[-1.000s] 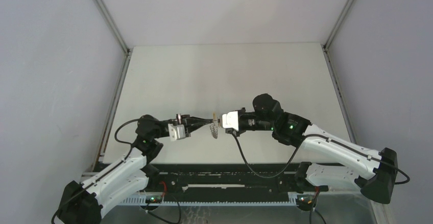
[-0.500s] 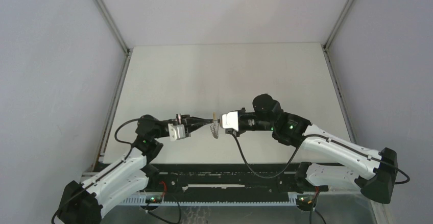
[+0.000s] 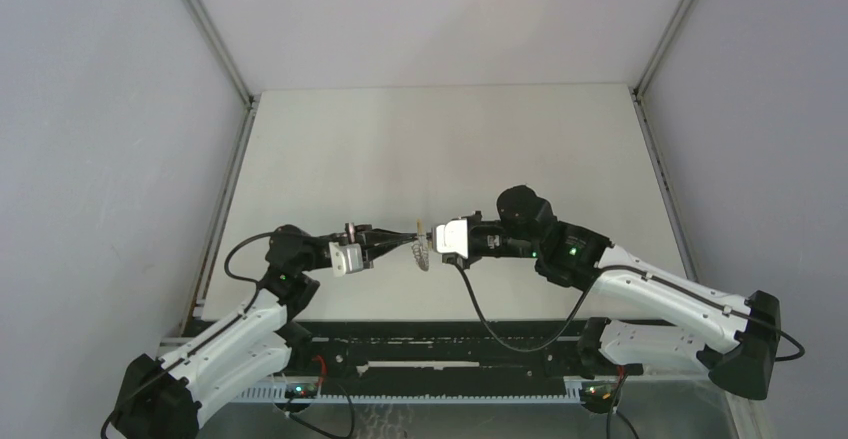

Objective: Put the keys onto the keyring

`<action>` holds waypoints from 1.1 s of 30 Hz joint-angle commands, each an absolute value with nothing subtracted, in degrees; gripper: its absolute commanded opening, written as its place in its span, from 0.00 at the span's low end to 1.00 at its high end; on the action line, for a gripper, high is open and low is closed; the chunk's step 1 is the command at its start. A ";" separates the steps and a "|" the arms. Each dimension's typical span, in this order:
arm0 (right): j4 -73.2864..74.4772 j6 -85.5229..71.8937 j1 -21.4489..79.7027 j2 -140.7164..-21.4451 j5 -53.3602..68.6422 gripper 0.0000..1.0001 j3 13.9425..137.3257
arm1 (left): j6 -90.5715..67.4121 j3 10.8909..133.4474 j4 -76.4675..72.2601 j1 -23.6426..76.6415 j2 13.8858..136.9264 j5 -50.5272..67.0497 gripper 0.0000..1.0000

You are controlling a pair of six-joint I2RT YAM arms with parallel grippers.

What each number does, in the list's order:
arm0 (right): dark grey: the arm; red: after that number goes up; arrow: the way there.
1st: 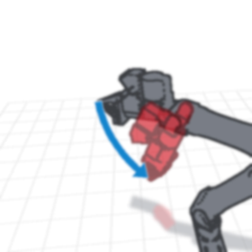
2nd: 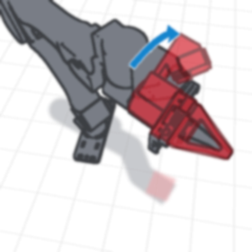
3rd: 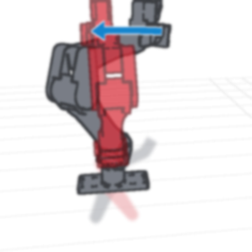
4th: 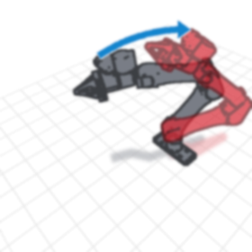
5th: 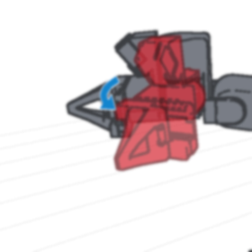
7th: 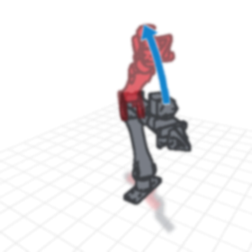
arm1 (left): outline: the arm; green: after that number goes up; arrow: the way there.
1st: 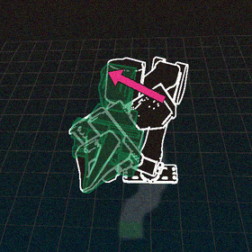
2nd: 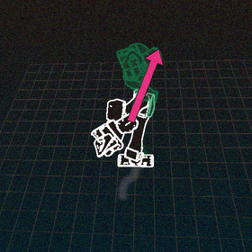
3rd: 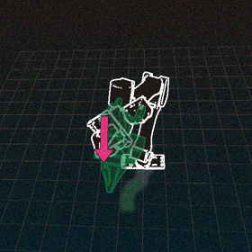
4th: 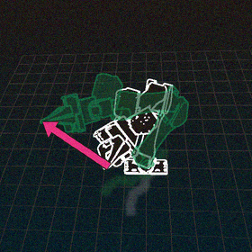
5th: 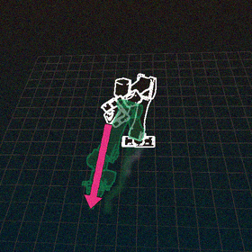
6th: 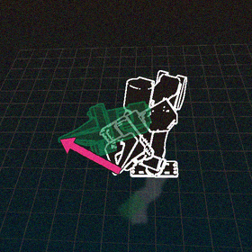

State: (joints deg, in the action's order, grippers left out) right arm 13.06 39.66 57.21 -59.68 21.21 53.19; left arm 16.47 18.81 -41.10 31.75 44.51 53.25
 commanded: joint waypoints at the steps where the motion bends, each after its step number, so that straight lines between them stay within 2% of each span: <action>1: 10.99 39.29 57.60 -58.26 19.86 0.00 53.88 | 15.49 18.10 -43.78 31.82 44.13 53.80 0.00; 33: 12.66 38.60 58.32 -57.30 20.01 0.00 53.88 | 15.65 18.01 -43.79 31.82 43.81 53.24 0.00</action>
State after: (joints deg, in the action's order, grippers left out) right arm 13.63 39.64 57.89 -59.07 20.01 53.19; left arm 16.45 18.81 -41.08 31.75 44.51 53.21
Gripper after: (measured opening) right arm 0.003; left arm 0.009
